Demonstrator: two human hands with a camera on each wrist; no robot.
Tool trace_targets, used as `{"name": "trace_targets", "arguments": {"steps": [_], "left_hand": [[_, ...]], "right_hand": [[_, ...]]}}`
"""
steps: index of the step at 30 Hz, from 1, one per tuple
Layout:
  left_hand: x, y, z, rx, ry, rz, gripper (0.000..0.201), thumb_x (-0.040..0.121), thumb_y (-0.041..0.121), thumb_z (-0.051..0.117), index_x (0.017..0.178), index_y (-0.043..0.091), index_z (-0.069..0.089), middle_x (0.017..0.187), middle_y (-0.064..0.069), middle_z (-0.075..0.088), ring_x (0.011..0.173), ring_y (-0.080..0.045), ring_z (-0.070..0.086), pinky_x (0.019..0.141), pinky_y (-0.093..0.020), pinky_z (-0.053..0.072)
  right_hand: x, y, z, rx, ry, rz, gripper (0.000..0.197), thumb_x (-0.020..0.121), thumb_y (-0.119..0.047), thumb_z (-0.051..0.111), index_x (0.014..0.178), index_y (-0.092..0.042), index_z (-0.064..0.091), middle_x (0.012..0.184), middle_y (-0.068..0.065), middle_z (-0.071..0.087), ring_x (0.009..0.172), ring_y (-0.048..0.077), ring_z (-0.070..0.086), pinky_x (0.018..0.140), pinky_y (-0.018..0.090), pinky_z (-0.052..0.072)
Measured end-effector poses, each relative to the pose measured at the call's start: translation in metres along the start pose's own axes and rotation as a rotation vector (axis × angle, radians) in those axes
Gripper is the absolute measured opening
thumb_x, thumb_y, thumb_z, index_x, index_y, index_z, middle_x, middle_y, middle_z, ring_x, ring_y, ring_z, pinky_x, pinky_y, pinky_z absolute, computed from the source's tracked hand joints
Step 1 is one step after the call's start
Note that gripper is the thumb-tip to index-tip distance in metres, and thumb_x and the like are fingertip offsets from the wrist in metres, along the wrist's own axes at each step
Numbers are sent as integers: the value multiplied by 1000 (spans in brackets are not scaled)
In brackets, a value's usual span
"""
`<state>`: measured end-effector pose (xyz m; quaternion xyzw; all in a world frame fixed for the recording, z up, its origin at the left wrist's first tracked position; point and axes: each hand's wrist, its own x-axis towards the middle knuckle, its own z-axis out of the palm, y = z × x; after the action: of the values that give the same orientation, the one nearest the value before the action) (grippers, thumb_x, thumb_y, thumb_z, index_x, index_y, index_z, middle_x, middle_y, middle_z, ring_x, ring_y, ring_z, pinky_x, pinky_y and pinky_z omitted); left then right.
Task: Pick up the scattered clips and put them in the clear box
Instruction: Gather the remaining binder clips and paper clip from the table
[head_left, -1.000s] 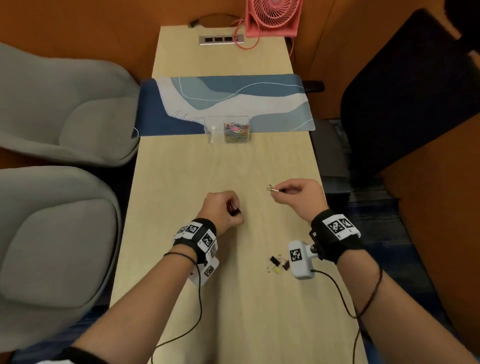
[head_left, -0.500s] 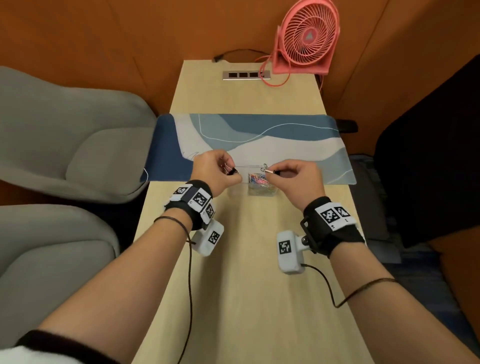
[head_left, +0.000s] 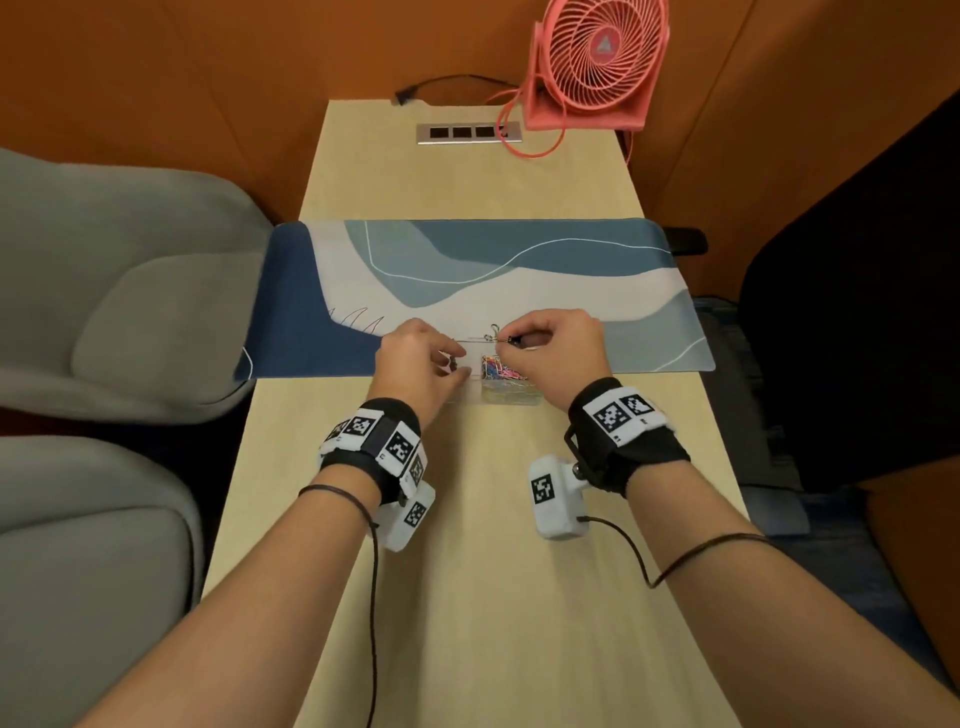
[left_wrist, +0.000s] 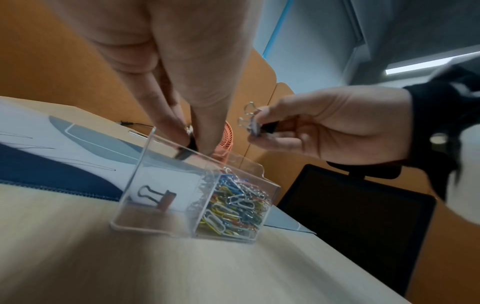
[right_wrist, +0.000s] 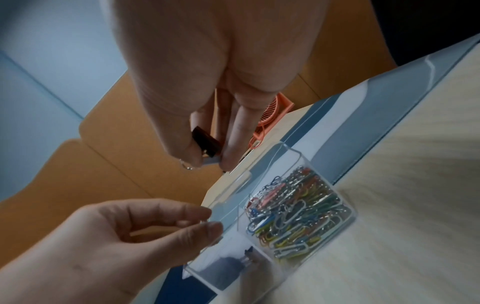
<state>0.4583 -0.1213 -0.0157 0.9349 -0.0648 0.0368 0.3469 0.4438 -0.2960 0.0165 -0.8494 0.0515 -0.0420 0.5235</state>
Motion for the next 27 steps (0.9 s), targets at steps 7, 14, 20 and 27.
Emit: {"name": "trace_targets", "arguments": {"steps": [7, 14, 20, 27], "left_hand": [[-21, -11, -15, -96, 120, -34, 14, 75, 15, 74, 83, 25, 69, 81, 9, 65, 70, 0, 58, 72, -20, 52], [-63, -29, -17, -125, 132, -108, 23, 74, 10, 72, 87, 28, 67, 82, 12, 62, 73, -3, 54, 65, -2, 34], [-86, -31, -18, -142, 147, -95, 30, 75, 7, 73, 99, 24, 68, 98, 6, 58, 81, -10, 53, 74, -23, 44], [-106, -15, -25, -229, 40, -46, 32, 79, 8, 71, 105, 26, 65, 90, 7, 61, 78, -6, 55, 69, -19, 42]], "right_hand": [[16, -13, 29, -436, -196, -256, 13, 70, -14, 69, 78, -21, 76, 78, -6, 68, 68, 9, 57, 71, 20, 47], [14, -20, 48, -672, -357, -270, 21, 79, -11, 60, 94, -16, 75, 97, 4, 68, 89, 23, 62, 77, 29, 50], [6, -19, 49, -691, -343, -215, 28, 86, -16, 62, 113, -18, 67, 112, 7, 65, 95, 24, 63, 85, 31, 51], [-24, -29, 16, -683, -329, -228, 28, 83, -15, 58, 108, -20, 71, 103, 3, 70, 91, 22, 64, 82, 32, 53]]}}
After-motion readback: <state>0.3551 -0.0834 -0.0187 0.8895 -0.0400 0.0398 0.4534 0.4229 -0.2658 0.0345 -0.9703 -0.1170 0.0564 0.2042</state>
